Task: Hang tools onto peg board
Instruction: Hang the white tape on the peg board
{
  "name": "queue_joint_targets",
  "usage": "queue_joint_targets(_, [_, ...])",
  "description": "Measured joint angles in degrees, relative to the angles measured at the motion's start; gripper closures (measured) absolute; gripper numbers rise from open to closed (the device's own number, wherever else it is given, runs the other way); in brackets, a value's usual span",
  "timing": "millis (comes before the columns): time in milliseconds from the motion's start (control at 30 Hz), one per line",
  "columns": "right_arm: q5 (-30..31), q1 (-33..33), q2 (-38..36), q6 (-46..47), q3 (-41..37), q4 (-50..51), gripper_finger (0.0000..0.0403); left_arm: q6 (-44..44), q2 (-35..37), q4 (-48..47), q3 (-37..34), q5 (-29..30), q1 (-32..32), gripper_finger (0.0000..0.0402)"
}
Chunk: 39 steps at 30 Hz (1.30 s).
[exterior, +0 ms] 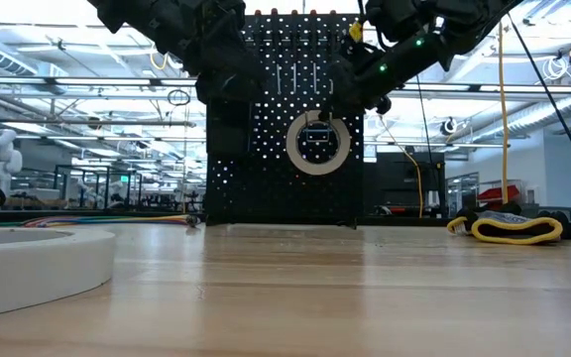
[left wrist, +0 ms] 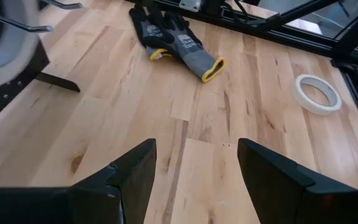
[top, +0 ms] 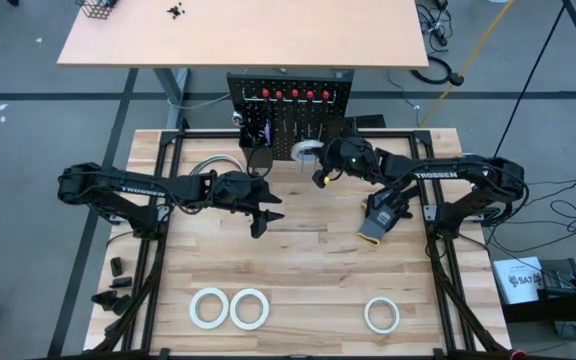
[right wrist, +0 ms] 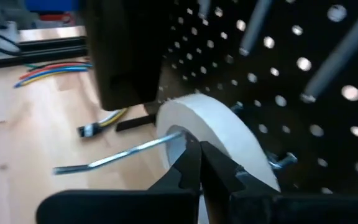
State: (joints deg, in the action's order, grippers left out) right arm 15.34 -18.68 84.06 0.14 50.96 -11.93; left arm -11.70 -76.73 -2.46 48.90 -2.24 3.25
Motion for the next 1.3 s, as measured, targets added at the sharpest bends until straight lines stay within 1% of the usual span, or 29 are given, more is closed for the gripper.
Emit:
queue_joint_targets(100, [2.86, 0.00, 0.03, 0.66, 0.00, 0.13, 0.0403, 0.00, 0.00, 0.00, 0.00, -0.63, 0.00, 0.0173])
queue_joint_targets(200, [3.77, -0.07, 0.03, 0.63, 0.00, -0.32, 0.0403, 0.00, 0.00, 0.00, 0.00, -0.66, 0.00, 0.0173])
queue_joint_targets(267, [2.95, 0.32, -0.34, -0.45, 0.00, -0.19, 0.0403, -0.02, 0.00, -0.02, 0.00, -1.40, 0.00, 0.0173])
queue_joint_targets(400, [1.12, 3.16, -3.33, -1.59, 0.00, -0.14, 0.0403, -0.07, 0.00, -0.53, 0.00, -8.32, -0.17, 0.0173])
queue_joint_targets(467, [0.83, 4.62, -5.43, -1.86, 0.00, 0.20, 0.0403, -0.07, 0.00, -2.03, 0.00, -10.34, -0.75, 0.0173])
queue_joint_targets(533, [0.67, 6.22, -7.60, -1.88, 0.00, 0.41, 0.0403, -0.11, 0.00, -4.95, 0.00, -11.85, -1.82, 0.0173])
queue_joint_targets(567, [-0.43, 6.93, -8.68, -1.90, 0.00, 0.67, 0.0403, -0.13, 0.00, -6.99, 0.00, -12.89, -2.51, 0.0173])
queue_joint_targets(667, [-6.75, 8.95, -11.56, -1.30, 0.00, 2.43, 0.0403, -0.58, 0.00, -14.28, 0.00, -16.79, -5.75, 0.0173])
queue_joint_targets(800, [-11.87, 11.03, -13.70, 2.53, 0.00, 7.06, 0.0403, -4.42, 0.02, -24.12, 0.00, -19.49, -11.72, 0.0173])
queue_joint_targets(933, [-14.26, 13.21, -14.09, 6.08, 0.00, 10.91, 0.0403, -10.04, 0.02, -33.50, 0.00, -20.72, -17.83, 0.0173])
queue_joint_targets(1000, [-14.27, 14.58, -14.09, 6.55, 0.00, 13.12, 0.0403, -11.07, 0.02, -37.45, 0.00, -20.35, -21.15, 0.0173])
queue_joint_targets(1100, [-14.15, 16.38, -14.09, 6.56, 0.00, 15.32, 0.0403, -13.30, 0.02, -41.47, -0.01, -14.32, -26.84, 0.0173])
queue_joint_targets(1233, [-14.12, 17.69, -14.09, 6.34, 0.00, 15.66, 0.0403, -16.04, -0.03, -40.66, -0.04, -4.81, -33.18, 0.0173])
queue_joint_targets(1300, [-13.92, 17.92, -14.02, 5.71, 0.00, 15.68, 0.0403, -16.84, -0.21, -39.75, -0.04, -2.35, -35.43, 0.0173])
